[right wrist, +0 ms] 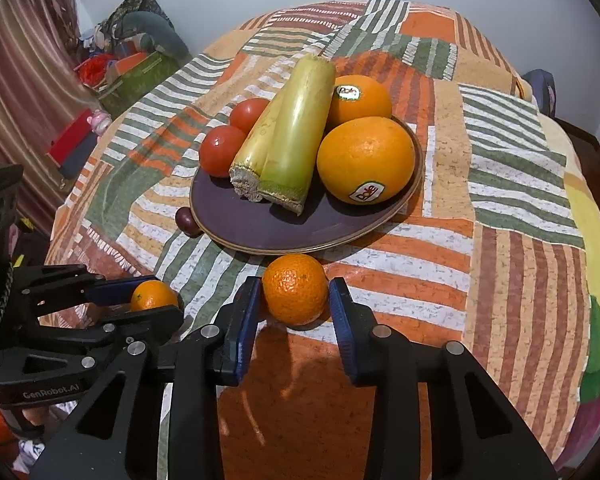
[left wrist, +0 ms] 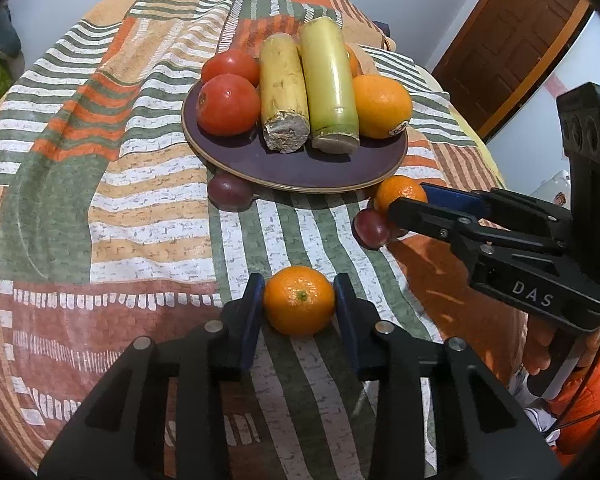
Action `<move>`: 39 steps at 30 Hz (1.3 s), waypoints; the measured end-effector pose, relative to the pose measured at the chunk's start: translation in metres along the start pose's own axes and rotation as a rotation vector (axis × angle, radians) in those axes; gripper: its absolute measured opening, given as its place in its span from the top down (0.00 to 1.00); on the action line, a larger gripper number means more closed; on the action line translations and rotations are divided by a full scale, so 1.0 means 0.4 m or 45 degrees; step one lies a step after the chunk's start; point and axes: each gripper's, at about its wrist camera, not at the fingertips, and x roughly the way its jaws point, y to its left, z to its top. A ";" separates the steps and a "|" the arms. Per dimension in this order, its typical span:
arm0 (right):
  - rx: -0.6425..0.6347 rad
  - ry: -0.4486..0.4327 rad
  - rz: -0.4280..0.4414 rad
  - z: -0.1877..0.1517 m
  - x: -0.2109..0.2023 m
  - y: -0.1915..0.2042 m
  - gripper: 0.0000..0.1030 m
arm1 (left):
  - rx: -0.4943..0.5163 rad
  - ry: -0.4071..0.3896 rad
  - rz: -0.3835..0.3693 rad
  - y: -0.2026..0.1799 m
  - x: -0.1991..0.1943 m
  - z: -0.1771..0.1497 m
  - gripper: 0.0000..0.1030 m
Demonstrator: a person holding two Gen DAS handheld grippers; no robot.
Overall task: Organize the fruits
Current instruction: 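Grasp a small mandarin with the right tool while the left tool grasps another mandarin, then place the mandarin on the plate with the right tool while the left tool places its mandarin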
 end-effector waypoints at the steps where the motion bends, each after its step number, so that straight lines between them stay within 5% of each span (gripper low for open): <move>1: 0.000 -0.005 -0.001 0.001 -0.003 0.000 0.69 | 0.000 -0.003 0.005 0.001 -0.002 0.000 0.66; 19: -0.033 -0.116 -0.052 0.071 -0.041 0.006 0.69 | 0.023 -0.173 0.049 0.006 -0.065 0.138 0.66; 39: -0.034 -0.052 -0.025 0.084 0.015 -0.012 0.68 | 0.020 -0.087 0.061 0.030 0.049 0.199 0.66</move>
